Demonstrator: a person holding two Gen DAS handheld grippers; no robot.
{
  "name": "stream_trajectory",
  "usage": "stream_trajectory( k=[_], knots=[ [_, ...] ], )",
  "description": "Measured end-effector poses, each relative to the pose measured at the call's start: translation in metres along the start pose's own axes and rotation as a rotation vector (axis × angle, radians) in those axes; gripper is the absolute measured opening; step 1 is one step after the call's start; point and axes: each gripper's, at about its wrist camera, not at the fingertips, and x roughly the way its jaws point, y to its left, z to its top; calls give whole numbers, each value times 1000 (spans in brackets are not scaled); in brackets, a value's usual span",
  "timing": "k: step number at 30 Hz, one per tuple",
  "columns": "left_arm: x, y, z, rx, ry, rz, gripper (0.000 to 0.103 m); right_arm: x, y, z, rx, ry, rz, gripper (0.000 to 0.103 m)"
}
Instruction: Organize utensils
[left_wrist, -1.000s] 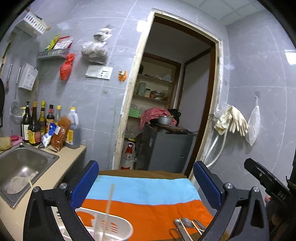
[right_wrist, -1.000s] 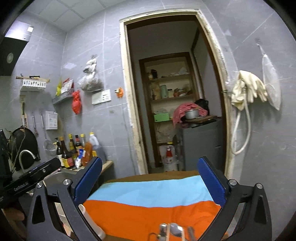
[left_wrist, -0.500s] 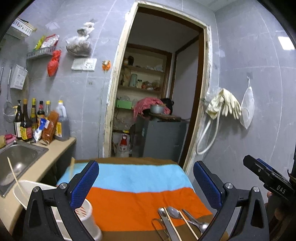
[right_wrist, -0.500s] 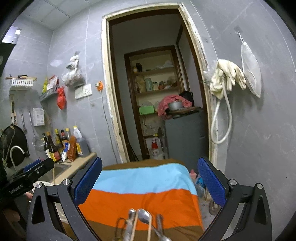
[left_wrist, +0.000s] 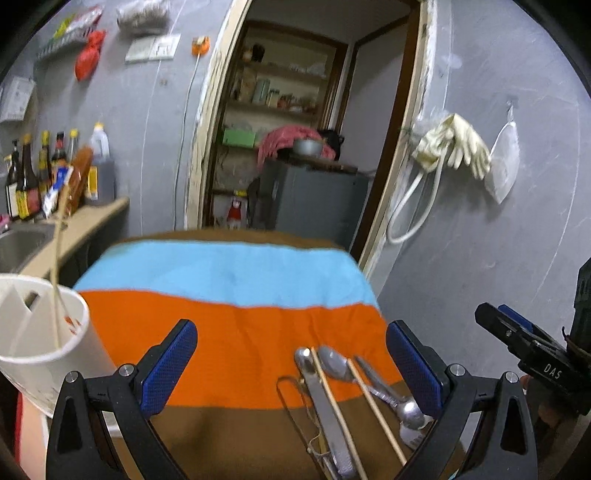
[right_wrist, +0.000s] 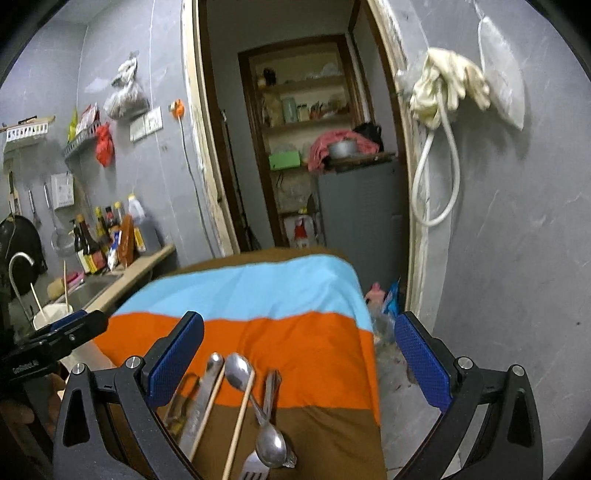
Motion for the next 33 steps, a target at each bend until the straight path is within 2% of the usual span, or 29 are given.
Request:
stream_trajectory(
  k=[5,9,12,15,18,22,24,30,33],
  knots=[
    [24,5,-12,-21,73,-10,99,32,-2,-18,4,89,28,98],
    [45,10,-21,-52,145,-24,87,51,-2,-32,9,144,48,82],
    [60,16,-29,-88,202,-38,78,67,-2,-41,15,194,60,77],
    [73,20,-36,-118,252,-40,70,77,-1,-47,15,219,73,67],
    [85,21,-43,-140,296,-36,63,83,2,-51,12,237,80,66],
    [97,18,-49,-140,345,-23,45,88,4,-53,14,250,88,66],
    [103,17,-52,-136,372,-12,41,90,3,-54,20,256,92,66],
    [104,9,-52,-98,391,-20,38,93,-1,-55,21,269,105,66],
    [105,6,-52,-80,401,-17,31,97,1,-57,15,282,113,66]
  ],
)
